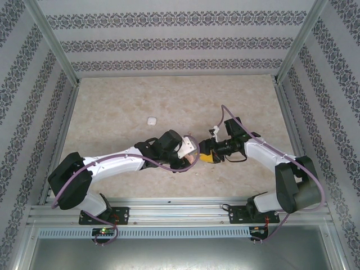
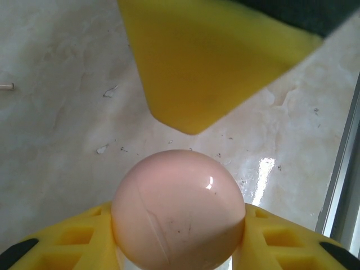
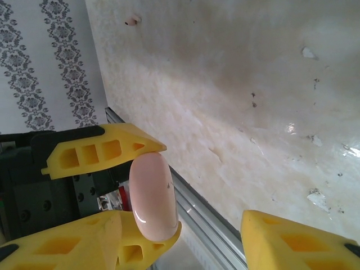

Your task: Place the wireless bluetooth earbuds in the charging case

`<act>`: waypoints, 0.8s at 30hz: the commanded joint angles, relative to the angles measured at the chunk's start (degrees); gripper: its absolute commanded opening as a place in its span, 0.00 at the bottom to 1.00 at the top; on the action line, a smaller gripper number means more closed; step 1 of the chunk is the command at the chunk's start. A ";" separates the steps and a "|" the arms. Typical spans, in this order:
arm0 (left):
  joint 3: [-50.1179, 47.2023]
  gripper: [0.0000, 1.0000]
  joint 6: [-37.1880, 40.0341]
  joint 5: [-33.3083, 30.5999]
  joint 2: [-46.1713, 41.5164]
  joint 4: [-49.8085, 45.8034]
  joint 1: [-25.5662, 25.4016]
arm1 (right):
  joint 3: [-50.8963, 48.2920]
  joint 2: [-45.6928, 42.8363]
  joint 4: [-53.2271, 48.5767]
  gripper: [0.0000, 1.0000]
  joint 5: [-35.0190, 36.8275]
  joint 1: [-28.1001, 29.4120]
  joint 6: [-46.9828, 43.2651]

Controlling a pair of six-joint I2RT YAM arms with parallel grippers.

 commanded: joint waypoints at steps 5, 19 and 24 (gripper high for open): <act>1.22 0.34 1.89 2.20 -1.06 2.28 0.78 | 1.54 1.02 -0.47 0.58 -2.90 2.17 -1.75; 1.92 0.34 0.72 4.42 -1.96 3.84 2.03 | 2.96 2.59 0.49 0.38 -5.29 5.02 -1.20; 2.22 0.33 0.89 5.65 -2.21 3.64 2.21 | 2.08 1.59 2.42 0.34 -4.81 6.12 0.77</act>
